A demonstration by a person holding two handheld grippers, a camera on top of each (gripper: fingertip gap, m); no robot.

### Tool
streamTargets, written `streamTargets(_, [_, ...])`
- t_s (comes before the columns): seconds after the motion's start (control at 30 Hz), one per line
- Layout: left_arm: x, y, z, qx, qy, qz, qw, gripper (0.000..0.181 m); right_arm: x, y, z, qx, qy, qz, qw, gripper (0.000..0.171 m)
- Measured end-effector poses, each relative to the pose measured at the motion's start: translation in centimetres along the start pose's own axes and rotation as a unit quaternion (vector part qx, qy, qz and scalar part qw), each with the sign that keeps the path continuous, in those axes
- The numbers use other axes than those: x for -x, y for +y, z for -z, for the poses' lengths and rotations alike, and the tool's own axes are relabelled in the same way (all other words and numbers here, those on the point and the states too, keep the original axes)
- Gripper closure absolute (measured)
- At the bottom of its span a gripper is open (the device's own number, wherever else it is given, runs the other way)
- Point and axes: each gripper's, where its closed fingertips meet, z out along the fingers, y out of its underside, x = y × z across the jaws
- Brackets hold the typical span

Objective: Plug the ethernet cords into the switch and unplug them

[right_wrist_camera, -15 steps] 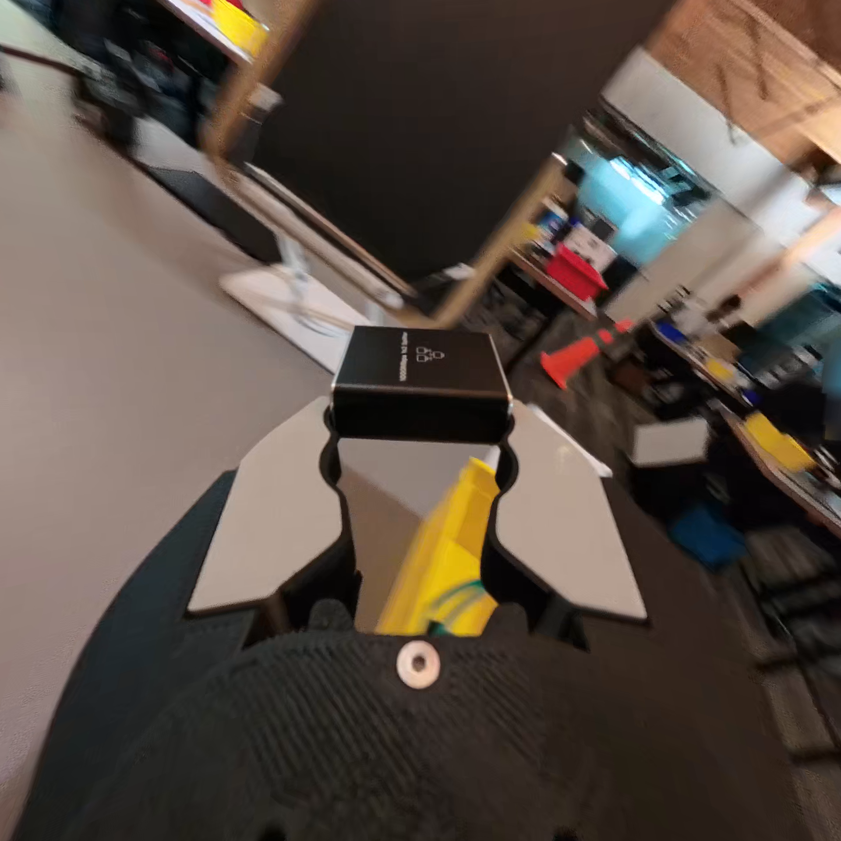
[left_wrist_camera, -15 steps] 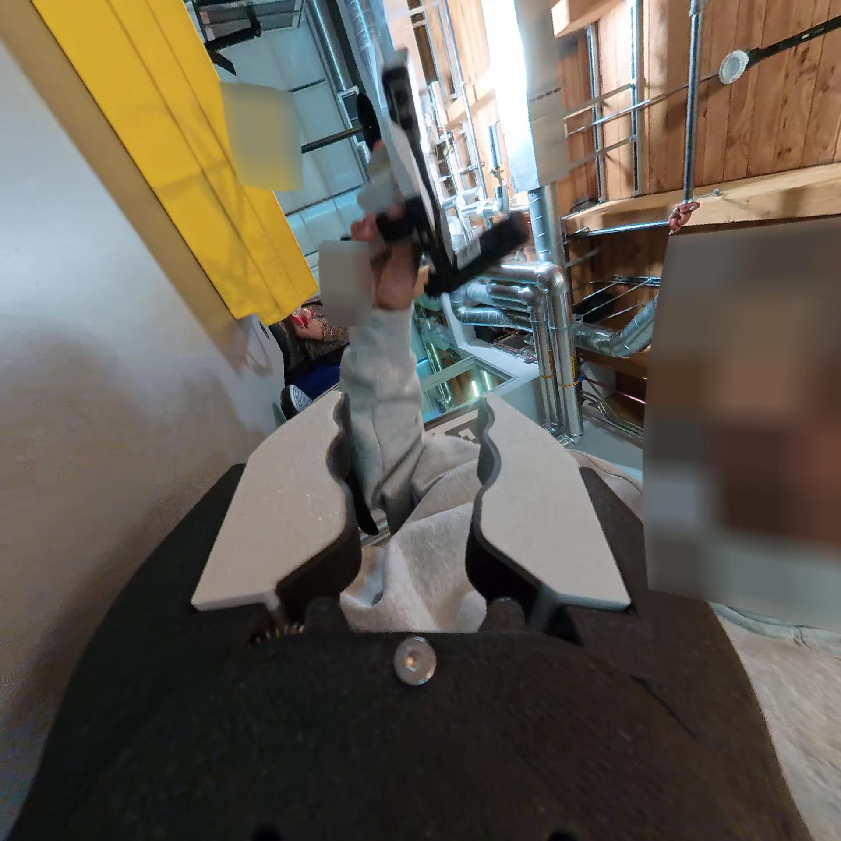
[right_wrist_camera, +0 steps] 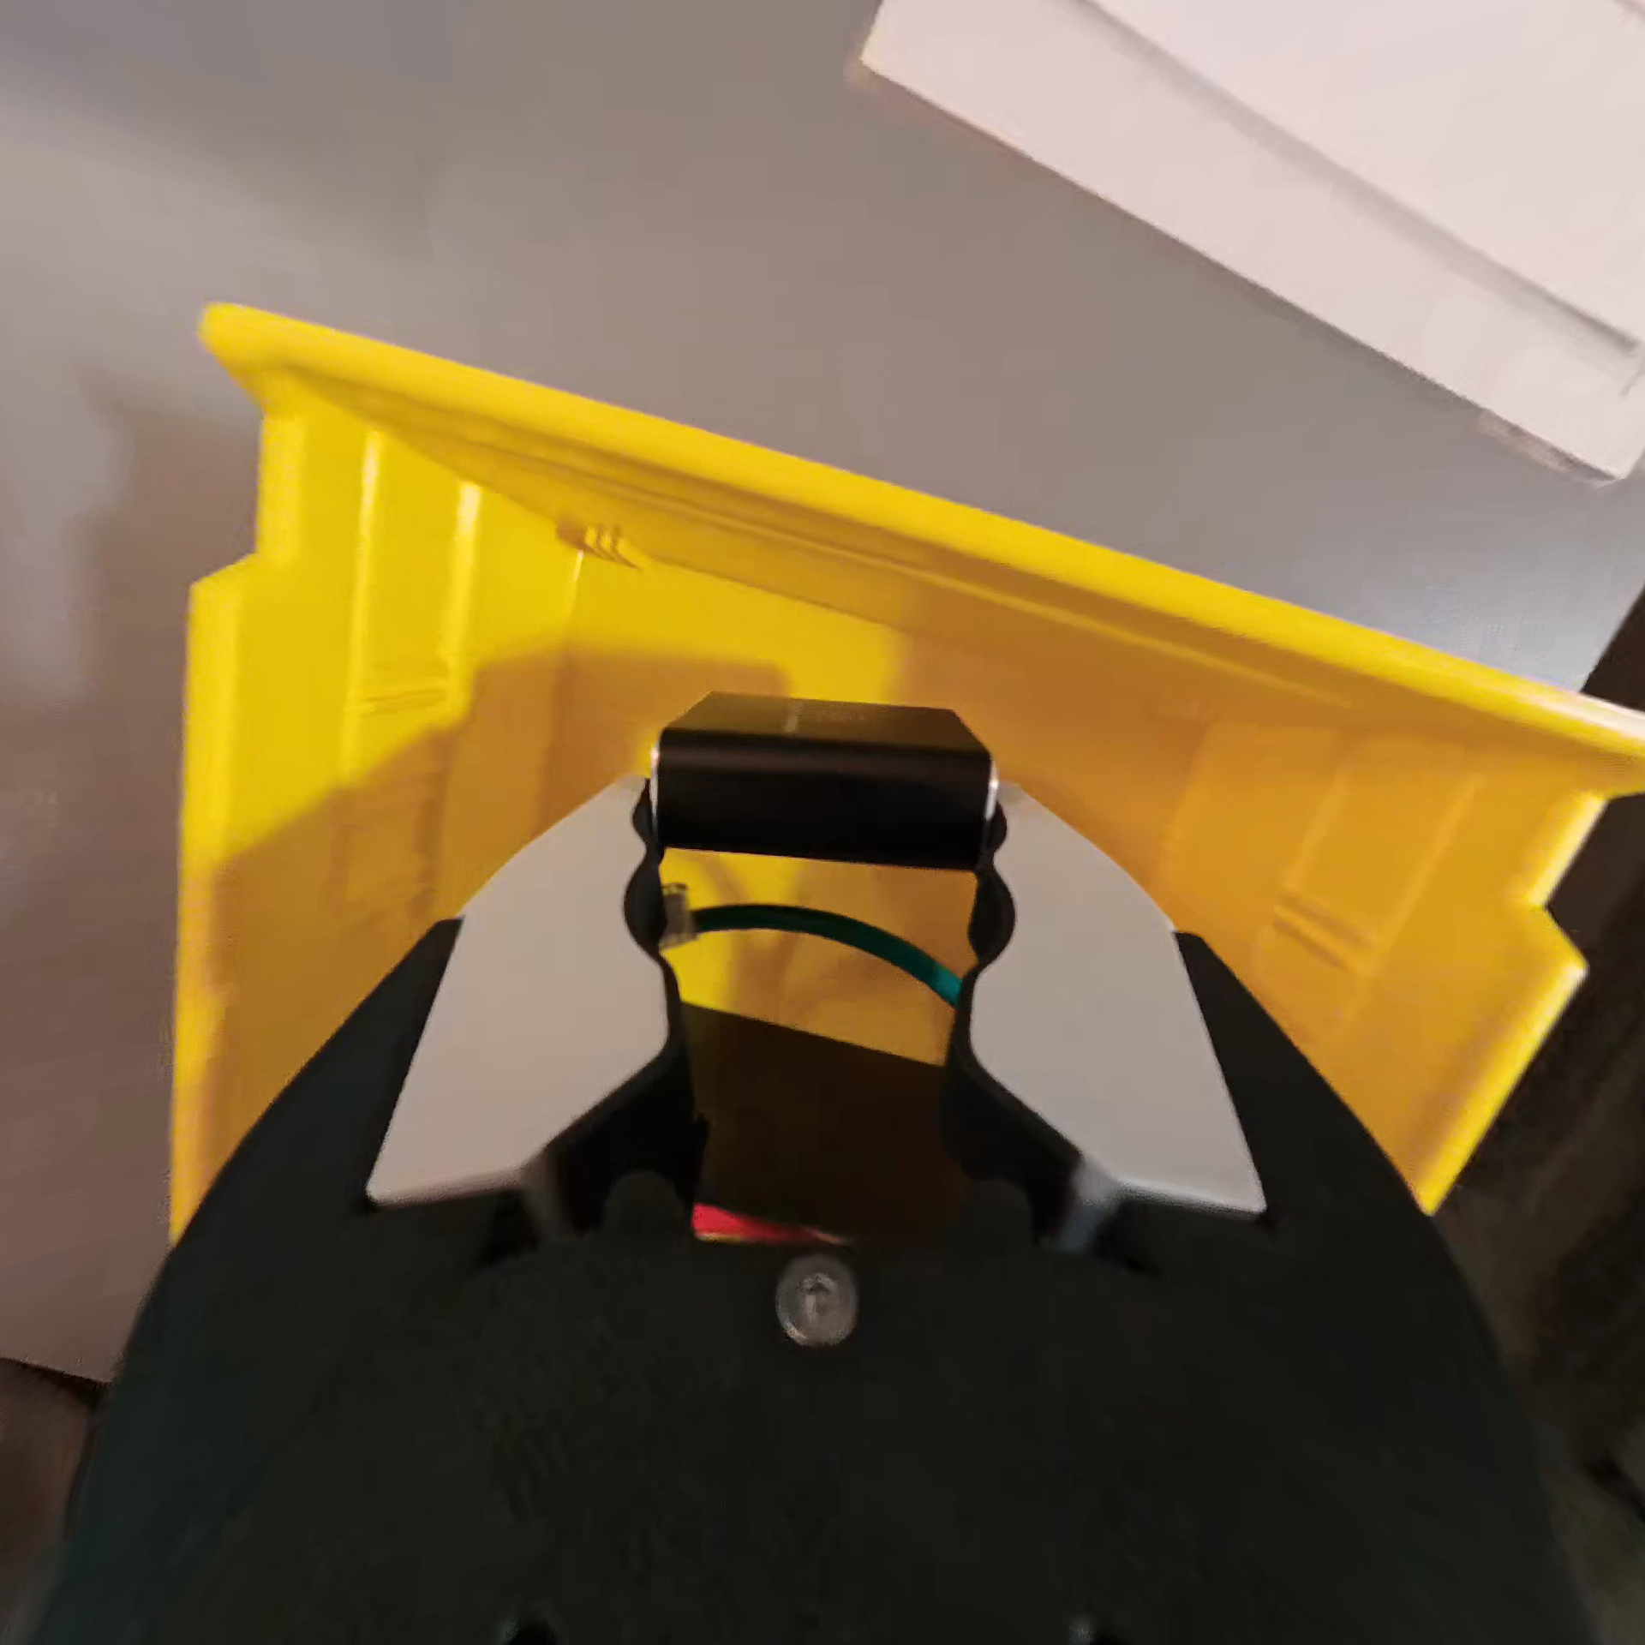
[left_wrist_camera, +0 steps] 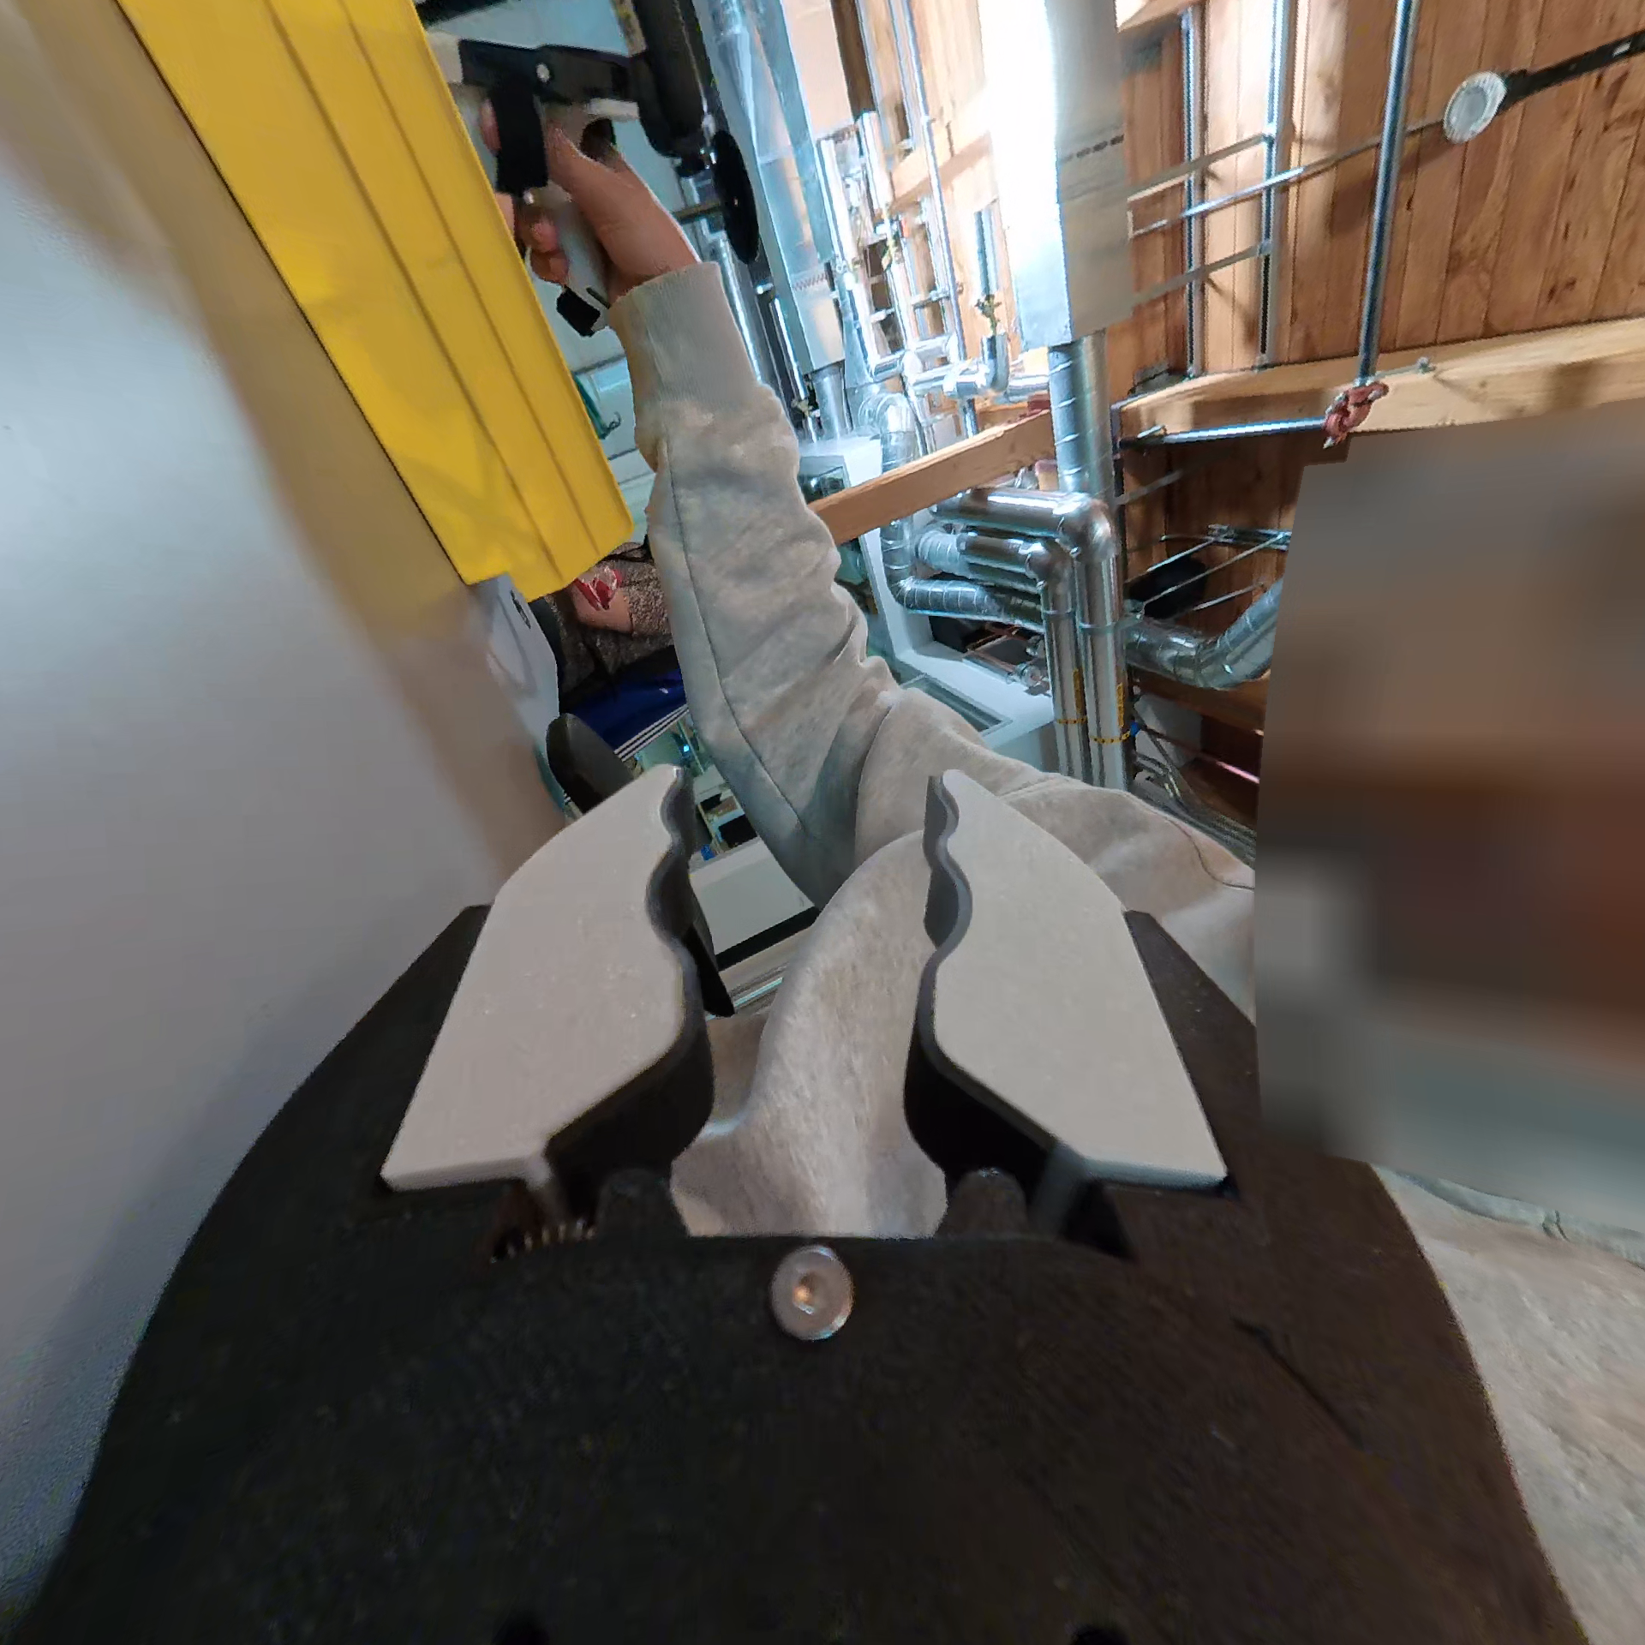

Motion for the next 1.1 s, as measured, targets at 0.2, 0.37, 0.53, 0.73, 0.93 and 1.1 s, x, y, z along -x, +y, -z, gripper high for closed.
streamTargets(0.2, [-0.4, -0.2, 0.4, -0.007, 0.008, 0.003, 1.0, 0.132, 0.1, -0.5, 1.3, -0.039, -0.025, -0.02, 0.999, 0.103])
streamTargets(0.37, [-0.3, -0.1, 0.3, -0.006, 0.016, 0.018, 1.0, 0.133, 1.3, 0.0, 7.1, -0.144, 0.008, 0.007, 0.99, 0.099])
streamTargets(0.53, [-0.3, 0.0, 0.2, -0.004, 0.022, 0.027, 0.999, 0.133, 7.0, 3.5, 11.0, -0.193, -0.002, 0.137, 0.972, 0.102])
streamTargets(0.73, [-0.2, 0.3, -0.3, 0.006, 0.017, 0.021, 1.0, 0.134, 4.9, 9.6, 5.5, 0.011, 0.128, 0.334, 0.934, 0.099])
streamTargets(0.93, [-0.2, 1.3, -1.2, 0.026, 0.007, 0.005, 1.0, 0.135, 3.6, 4.9, 9.2, -0.116, 0.185, 0.325, 0.92, 0.164])
streamTargets(1.1, [0.0, 1.2, -0.9, 0.022, 0.007, 0.01, 1.0, 0.135, 3.3, 1.9, 19.0, -0.239, 0.267, 0.327, 0.875, 0.171])
